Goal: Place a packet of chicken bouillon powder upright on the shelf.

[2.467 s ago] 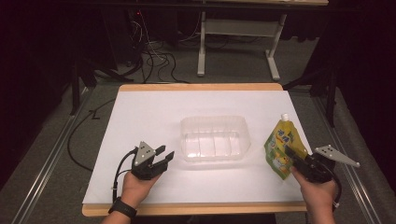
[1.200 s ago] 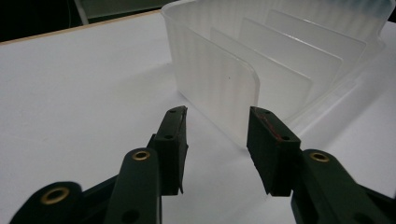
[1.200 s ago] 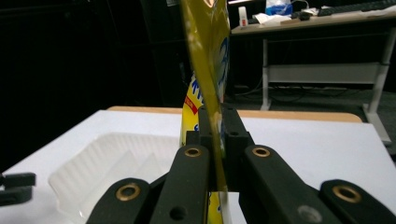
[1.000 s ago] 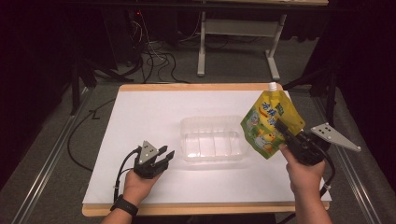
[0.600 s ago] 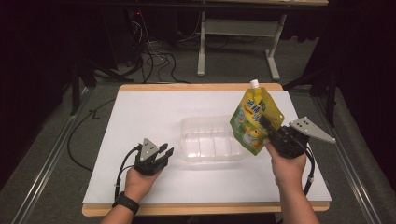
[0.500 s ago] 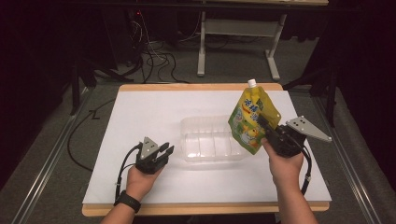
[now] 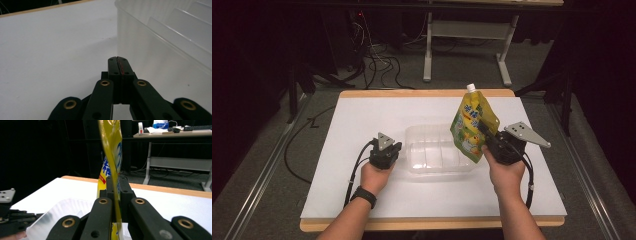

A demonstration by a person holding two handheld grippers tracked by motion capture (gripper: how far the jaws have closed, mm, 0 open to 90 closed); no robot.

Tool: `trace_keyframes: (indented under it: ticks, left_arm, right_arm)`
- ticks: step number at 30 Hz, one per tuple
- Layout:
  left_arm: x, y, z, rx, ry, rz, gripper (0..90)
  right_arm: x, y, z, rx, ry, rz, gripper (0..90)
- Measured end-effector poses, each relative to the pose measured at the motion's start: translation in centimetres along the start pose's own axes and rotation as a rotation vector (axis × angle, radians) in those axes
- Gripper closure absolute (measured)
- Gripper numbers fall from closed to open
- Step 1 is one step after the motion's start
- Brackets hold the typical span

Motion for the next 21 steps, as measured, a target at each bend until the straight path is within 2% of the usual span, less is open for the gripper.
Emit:
trace_keyframes:
  ticks: [2,4,5,10,12,15,16,18,21]
  left_arm:
    - [-0.8,0.1,0.3,0.009,-0.008,0.020,90.0]
    - [-1.3,0.2,0.4,0.005,-0.019,0.015,90.0]
    - [-2.0,0.3,0.6,0.001,-0.023,0.028,90.0]
    - [-2.9,0.5,0.6,-0.013,-0.026,0.016,89.0]
    - [-2.9,0.4,0.0,-0.012,-0.019,0.016,85.5]
    - [-2.6,-0.1,-2.5,-0.014,-0.021,0.056,80.8]
    - [-2.6,-0.1,-2.5,-0.014,-0.021,0.056,78.8]
    - [-2.4,-0.5,-3.7,-0.029,-0.031,0.067,76.2]
    - [-2.0,-1.4,-4.9,-0.052,-0.063,0.048,72.1]
  right_arm:
    - [-0.1,-0.1,0.2,0.002,0.000,0.003,90.0]
    - [-0.1,-0.2,0.3,0.001,-0.006,0.009,90.0]
    - [-0.2,-0.2,0.3,-0.001,-0.007,0.010,90.0]
    - [-0.4,-0.5,0.3,-0.005,-0.014,0.020,90.0]
    - [-0.4,-0.6,0.4,-0.006,-0.019,0.020,90.0]
    - [-0.1,-1.1,0.9,-0.002,-0.026,0.030,90.0]
    - [-0.1,-1.1,0.9,-0.002,-0.026,0.030,90.0]
    - [0.1,-1.4,1.1,0.003,-0.028,0.036,90.0]
    - [0.4,-1.6,1.6,0.011,-0.034,0.040,90.0]
Point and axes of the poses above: each handheld gripper's, and its own axes: z roughly forward along the jaws, y roughly out of its top, x roughly to its left, the point moved 4 cm from there along z, roughly forward along the jaws, and after that the axes turned 7 degrees about -z, right-handed, at the moved point
